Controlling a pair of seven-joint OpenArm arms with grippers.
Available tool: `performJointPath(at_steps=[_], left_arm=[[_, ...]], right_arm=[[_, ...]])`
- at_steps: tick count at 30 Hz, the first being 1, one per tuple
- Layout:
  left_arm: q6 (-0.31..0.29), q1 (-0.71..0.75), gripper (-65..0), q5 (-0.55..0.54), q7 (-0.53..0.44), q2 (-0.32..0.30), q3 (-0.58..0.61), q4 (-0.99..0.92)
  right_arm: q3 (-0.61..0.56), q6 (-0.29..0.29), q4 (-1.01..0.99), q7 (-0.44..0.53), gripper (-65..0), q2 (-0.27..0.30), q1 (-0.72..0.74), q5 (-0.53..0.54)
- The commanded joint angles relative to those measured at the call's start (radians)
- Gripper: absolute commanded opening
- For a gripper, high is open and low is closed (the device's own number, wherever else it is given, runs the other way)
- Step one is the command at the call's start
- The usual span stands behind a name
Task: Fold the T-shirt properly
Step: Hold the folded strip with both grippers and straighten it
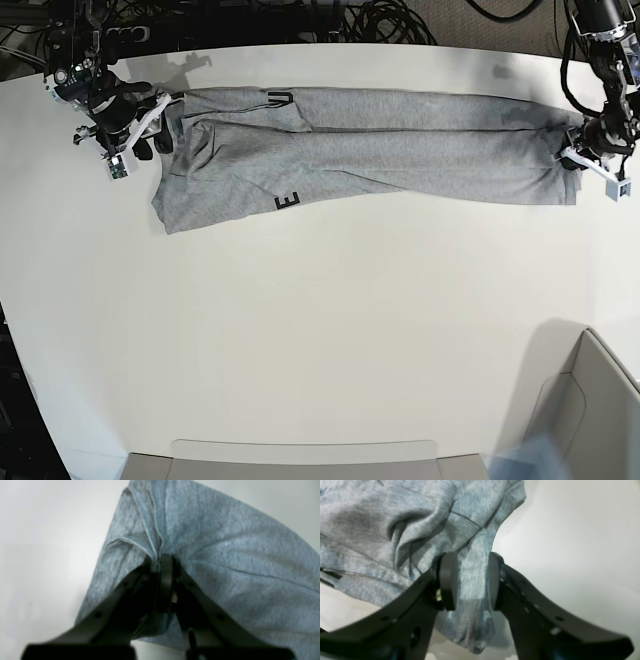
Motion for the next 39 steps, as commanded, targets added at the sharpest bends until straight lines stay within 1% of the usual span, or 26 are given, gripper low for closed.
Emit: performJointPath(at_steps=[1,4,6,8,15,18,20,25,27,29,34,39], left_arm=[[-0.006,-0.01,-61.8,-0.007,-0.019,-0.027,-0.006,0.002],[-0.006,-0.015,-55.5,0.007,-0.027,-0.027,-0.005,-0.024],[-0.006,-0.018,-50.0,0.065,-0.047,-0.025,-0.005,-0.026],[-0.006,-0.018,-46.8,0.113,-0.055,-0.024,-0.005,-0.024],[-0.004,-0.01,-46.2,0.188,-0.042,-0.018,0.0,0.076],[-0.004,-0.016,-44.9,0.223,-0.042,-0.022,0.074,0.074],[-0.004,-0.018,-43.7,0.235,-0.044,-0.022,0.103,0.074],[0.0,-0.018,-42.9,0.235,-0.044,-0.024,0.117,0.074],[0.033,-0.018,-42.4,0.235,-0.044,-0.027,0.112,0.074],[0.052,-0.018,-42.4,0.235,-0.049,-0.045,0.11,0.074],[0.056,-0.018,-42.4,0.237,-0.055,-0.053,0.11,0.063],[0.056,-0.013,-42.4,0.237,-0.085,-0.054,0.117,-0.02]], right_arm=[[0.007,0.004,0.018,0.02,-44.3,0.011,0.004,0.004],[0.007,0.004,0.018,0.02,-44.3,0.013,0.006,0.004],[0.007,0.004,0.019,0.02,-44.3,0.014,0.006,0.004],[0.007,0.004,0.019,0.02,-44.3,0.014,0.006,0.004],[0.005,0.004,0.018,0.02,-44.3,0.014,0.006,0.004],[0.005,0.004,0.018,0.02,-44.3,0.013,0.006,0.004],[0.005,0.004,0.018,0.02,-44.3,0.014,0.006,0.004],[0.005,0.004,0.018,0.018,-44.3,0.016,0.012,0.004],[0.005,0.004,0.018,0.018,-44.3,0.016,0.012,0.004],[0.005,0.004,0.018,0.018,-44.3,0.016,0.012,0.004],[0.004,0.004,0.018,0.018,-44.3,0.014,0.012,0.004],[-0.044,0.004,0.018,0.018,-44.3,0.028,0.012,0.002]])
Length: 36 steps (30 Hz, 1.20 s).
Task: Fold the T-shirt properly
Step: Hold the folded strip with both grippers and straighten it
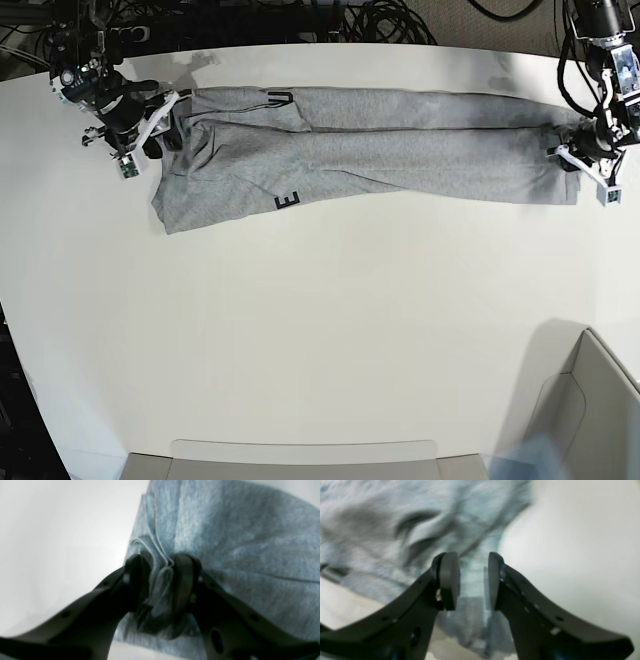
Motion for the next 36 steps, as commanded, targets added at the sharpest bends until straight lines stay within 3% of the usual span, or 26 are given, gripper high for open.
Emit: performJointPath(at_steps=[1,12,20,24,29,33,36], left_arm=[[0.006,-0.003,-42.4,0.011,0.004,-0.023,-0.003,-0.009],[0.005,0.041,-42.2,0.002,0.009,-0.048,0.0,-0.092],[-0.009,0.055,-42.6,-0.151,0.021,-0.071,0.241,-0.107],[-0.132,0.047,-49.6,-0.171,0.033,-0.069,0.305,-0.112],[-0.219,0.047,-65.0,-0.174,0.039,-0.068,0.305,-0.107],[-0.311,0.047,-65.0,-0.176,0.041,-0.057,0.259,-0.106],[-0.35,0.047,-65.0,-0.176,0.042,-0.002,0.112,-0.07]], right_arm=[[0.001,0.004,0.018,0.018,-44.3,0.023,0.003,0.009],[-0.013,0.004,0.018,0.018,-44.3,0.025,0.003,0.009],[-0.013,0.004,0.023,0.018,-44.3,0.037,-0.003,0.009],[-0.008,0.004,0.021,0.018,-44.3,0.052,-0.008,0.009],[-0.007,0.004,0.023,0.018,-44.3,0.068,-0.019,0.009],[-0.007,0.004,0.023,0.018,-44.3,0.061,-0.015,0.009],[-0.007,0.002,0.023,0.018,-44.3,0.06,-0.014,0.009]])
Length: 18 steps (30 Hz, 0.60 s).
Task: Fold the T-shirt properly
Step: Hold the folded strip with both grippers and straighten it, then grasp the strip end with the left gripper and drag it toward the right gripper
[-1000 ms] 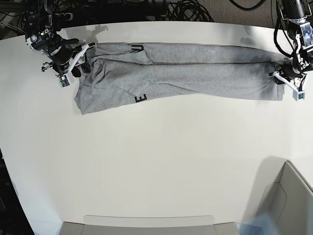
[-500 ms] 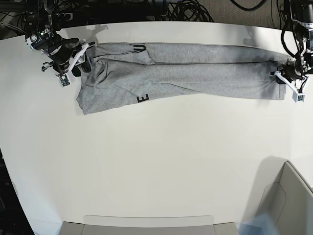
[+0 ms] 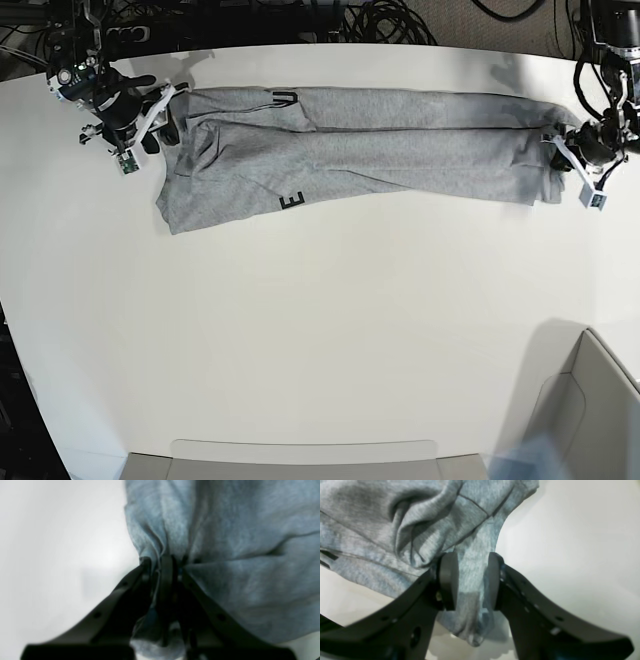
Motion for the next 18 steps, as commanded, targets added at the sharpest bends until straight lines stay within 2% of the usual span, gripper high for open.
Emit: performJointPath(at_steps=[1,11,15,18], left_arm=[[-0.024,0.011,-65.0,-0.005,0.05,0.01,-0.038,0.014],[-0.024,0.008,-65.0,-0.002,0.069,0.022,-0.338,0.03],[-0.024,0.008,-65.0,-0.003,0.073,0.022,-0.393,0.05],[-0.023,0.01,-65.0,-0.003,0.078,0.023,-0.39,0.154]], right_arm=[[0.007,0.003,0.021,0.018,-44.3,0.016,0.004,0.002],[0.007,0.003,0.022,0.018,-44.3,0.013,0.006,0.002],[0.007,0.003,0.022,0.018,-44.3,0.013,0.006,0.002],[0.007,0.003,0.022,0.018,-44.3,0.013,0.006,0.002]])
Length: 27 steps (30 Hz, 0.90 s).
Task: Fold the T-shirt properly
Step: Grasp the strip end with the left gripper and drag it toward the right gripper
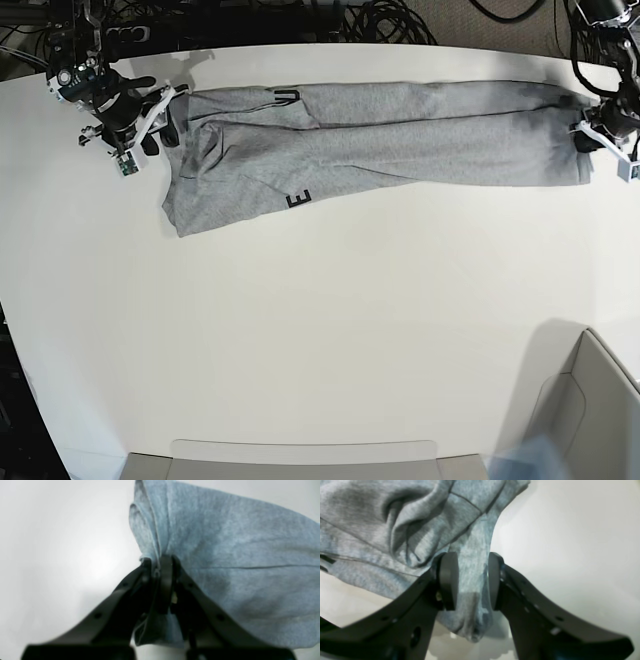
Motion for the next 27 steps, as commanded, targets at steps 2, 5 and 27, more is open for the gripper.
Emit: performJointPath(at_steps=[2,5,27], left_arm=[[-0.003,-0.003,-65.0,-0.017,-0.012,-0.017,-0.007,0.095],[-0.003,-0.009,-65.0,-0.012,0.073,0.016,-0.012,0.179],[0.155,0.037,-65.0,-0.012,0.182,0.416,0.295,0.607]], right_arm=[[0.006,0.003,0.021,0.018,-44.3,0.012,0.003,0.006],[0.006,0.001,0.021,0.018,-44.3,0.012,0.003,0.006],[0.003,0.001,0.021,0.018,-44.3,0.012,0.004,0.006]])
